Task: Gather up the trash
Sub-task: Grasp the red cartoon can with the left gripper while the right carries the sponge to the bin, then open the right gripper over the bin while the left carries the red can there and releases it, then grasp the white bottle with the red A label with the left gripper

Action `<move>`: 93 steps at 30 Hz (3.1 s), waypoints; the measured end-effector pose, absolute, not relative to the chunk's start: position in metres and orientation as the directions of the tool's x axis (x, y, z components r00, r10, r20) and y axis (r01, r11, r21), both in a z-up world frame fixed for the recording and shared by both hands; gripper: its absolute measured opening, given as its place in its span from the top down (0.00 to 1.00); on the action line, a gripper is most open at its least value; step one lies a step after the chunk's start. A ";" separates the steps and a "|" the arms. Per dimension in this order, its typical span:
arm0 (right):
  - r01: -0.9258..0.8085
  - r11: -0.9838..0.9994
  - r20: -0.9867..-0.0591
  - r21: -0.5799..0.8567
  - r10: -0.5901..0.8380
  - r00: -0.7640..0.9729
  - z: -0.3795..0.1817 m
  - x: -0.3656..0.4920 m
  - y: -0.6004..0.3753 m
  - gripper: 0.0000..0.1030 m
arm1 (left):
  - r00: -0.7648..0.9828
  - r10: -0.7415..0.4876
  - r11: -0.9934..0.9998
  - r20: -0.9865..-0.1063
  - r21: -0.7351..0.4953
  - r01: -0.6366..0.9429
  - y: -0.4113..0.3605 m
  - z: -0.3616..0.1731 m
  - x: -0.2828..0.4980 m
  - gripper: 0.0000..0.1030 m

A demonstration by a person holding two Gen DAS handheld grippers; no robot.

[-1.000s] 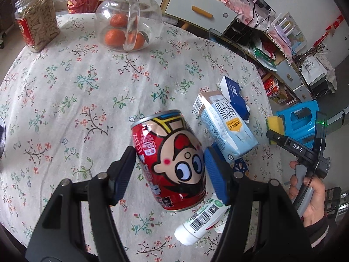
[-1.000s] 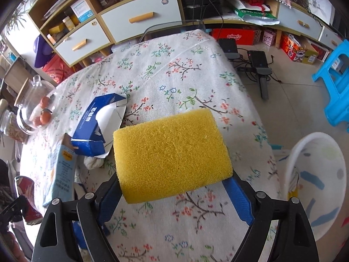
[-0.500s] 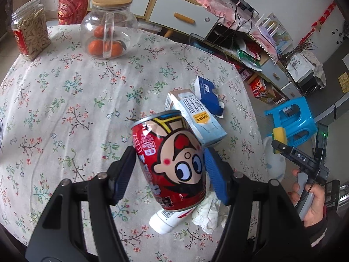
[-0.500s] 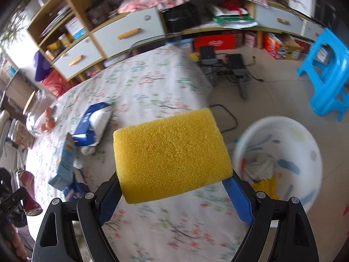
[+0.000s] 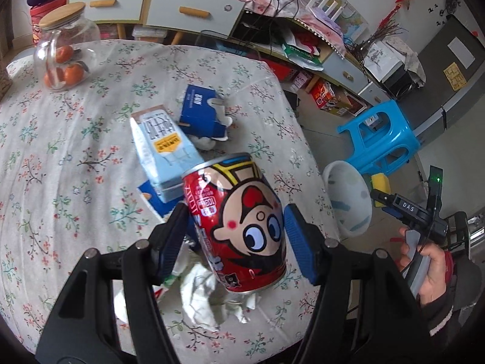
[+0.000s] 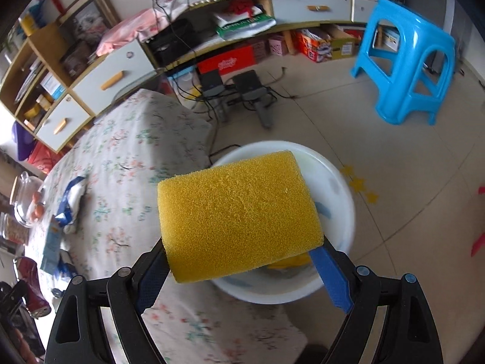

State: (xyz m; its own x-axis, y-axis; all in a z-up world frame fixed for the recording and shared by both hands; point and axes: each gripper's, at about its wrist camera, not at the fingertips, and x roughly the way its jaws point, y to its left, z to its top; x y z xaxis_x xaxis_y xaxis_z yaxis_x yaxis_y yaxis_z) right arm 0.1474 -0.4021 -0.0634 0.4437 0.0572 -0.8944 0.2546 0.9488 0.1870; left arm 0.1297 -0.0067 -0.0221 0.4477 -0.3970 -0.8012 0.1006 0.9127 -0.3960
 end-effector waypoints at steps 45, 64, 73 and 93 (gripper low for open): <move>0.396 0.907 -0.876 0.140 -0.073 0.477 -0.039 0.077 -0.503 0.02 | 0.378 -0.361 0.910 -0.853 -0.233 0.343 -0.241 -0.046 0.177 0.08; 0.253 0.963 -0.861 0.093 -0.050 0.506 -0.026 0.087 -0.420 0.02 | 0.490 -0.324 0.931 -0.809 -0.181 0.317 -0.091 -0.008 0.125 0.01; 0.139 0.989 -0.881 0.058 -0.015 0.473 -0.037 0.095 -0.359 0.02 | 0.457 -0.246 0.966 -0.855 -0.179 0.184 -0.007 -0.029 0.103 0.01; -0.108 0.994 -0.913 -0.020 0.026 0.408 -0.065 0.089 -0.254 0.02 | 0.296 -0.281 0.950 -0.913 -0.221 0.219 0.047 -0.085 0.095 0.22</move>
